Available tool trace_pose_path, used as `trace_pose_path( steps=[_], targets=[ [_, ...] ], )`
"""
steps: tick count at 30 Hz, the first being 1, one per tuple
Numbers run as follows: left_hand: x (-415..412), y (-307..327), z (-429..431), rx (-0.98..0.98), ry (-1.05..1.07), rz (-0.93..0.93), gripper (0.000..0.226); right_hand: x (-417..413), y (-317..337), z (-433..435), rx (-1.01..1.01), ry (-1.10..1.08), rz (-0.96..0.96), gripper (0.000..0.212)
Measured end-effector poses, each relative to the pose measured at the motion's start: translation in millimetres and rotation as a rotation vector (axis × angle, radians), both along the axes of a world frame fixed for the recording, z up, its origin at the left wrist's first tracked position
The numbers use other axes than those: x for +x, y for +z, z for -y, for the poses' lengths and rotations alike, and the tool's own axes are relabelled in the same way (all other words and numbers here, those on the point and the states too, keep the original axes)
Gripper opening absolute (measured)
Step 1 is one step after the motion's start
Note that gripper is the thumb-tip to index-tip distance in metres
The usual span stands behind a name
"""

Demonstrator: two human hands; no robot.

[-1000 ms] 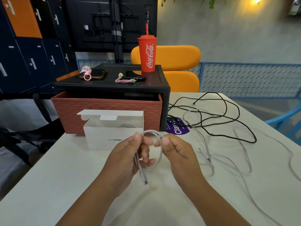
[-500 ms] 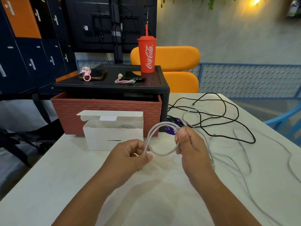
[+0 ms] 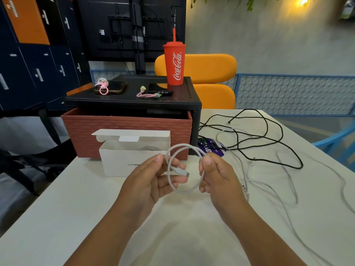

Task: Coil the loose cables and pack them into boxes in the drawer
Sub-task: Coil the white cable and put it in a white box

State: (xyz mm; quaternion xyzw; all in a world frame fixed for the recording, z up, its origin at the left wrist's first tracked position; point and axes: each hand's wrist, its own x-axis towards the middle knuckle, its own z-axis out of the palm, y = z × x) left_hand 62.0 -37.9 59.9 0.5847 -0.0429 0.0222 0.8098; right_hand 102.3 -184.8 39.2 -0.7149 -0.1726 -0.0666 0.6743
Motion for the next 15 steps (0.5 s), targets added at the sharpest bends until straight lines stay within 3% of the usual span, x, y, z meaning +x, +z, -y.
trace_pose_path(
  steps=[7,15],
  targets=[
    [-2.7,-1.5,4.7,-0.010,-0.138,-0.076,0.039,-2.1,3.9,1.2,0.042,-0.083,0.022,0.037],
    [0.8,-5.5,2.9,0.325,-0.101,0.010,0.033,-1.1,8.0,6.2,0.088,-0.138,0.071,0.033]
  ],
)
